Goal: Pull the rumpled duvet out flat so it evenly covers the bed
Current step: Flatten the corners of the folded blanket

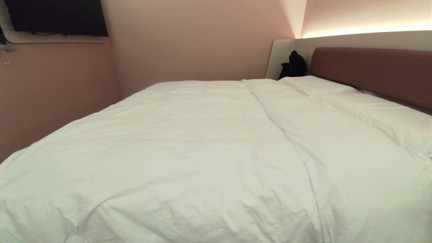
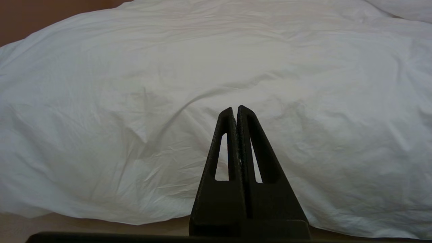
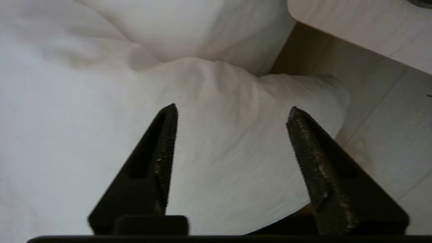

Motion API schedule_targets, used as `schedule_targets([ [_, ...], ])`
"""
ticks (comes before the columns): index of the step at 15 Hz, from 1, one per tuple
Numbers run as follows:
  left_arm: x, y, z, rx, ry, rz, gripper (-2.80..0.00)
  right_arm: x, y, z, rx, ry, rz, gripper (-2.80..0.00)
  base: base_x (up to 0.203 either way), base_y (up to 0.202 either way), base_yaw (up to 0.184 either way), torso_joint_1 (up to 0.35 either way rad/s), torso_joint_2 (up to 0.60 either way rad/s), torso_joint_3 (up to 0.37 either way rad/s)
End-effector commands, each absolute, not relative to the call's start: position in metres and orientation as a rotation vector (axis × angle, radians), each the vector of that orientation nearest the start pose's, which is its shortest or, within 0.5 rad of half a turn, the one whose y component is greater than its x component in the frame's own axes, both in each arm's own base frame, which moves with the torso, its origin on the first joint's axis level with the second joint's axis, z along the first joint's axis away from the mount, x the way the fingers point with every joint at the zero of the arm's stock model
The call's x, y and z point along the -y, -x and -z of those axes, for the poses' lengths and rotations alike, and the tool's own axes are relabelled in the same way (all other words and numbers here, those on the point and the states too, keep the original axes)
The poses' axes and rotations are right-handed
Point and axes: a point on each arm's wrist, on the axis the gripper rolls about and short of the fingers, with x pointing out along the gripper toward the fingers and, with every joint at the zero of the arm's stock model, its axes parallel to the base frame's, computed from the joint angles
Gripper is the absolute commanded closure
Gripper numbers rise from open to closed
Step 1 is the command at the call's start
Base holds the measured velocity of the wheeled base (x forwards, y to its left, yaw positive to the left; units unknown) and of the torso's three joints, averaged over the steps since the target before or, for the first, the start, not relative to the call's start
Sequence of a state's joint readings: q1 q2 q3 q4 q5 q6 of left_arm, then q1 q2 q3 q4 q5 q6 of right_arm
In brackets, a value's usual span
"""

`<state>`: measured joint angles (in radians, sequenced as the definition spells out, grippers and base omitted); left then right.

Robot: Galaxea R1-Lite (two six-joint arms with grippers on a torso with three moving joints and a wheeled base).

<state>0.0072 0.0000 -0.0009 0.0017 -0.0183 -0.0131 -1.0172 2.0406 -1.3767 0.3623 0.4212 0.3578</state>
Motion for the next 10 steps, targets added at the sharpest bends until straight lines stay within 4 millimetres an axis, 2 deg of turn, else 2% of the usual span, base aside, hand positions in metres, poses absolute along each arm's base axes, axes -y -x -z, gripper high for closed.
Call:
schedule_targets([
  [1,0.001,0.023,-0.076,0.000,0.014,0.011,0.00,0.301,-0.193,-0.145,-0.777,-1.289,0.468,-2.80,0.000,0.000,0.000,0.000,0.00,0.000],
  [3,0.001,0.023,-0.075,-0.002,0.014,0.011,0.00,0.302,-0.189,-0.154,-0.783,-1.388,0.395,-2.80,0.000,0.000,0.000,0.000,0.00,0.000],
  [5,0.001,0.023,-0.075,-0.002,0.014,0.011,0.00,0.306,-0.190,-0.150,-0.805,-1.403,0.369,-2.80,0.000,0.000,0.000,0.000,0.00,0.000],
  [10,0.001,0.023,-0.075,-0.002,0.014,0.011,0.00,0.324,-0.200,-0.128,-0.843,-1.182,0.247,-2.80,0.000,0.000,0.000,0.000,0.00,0.000],
])
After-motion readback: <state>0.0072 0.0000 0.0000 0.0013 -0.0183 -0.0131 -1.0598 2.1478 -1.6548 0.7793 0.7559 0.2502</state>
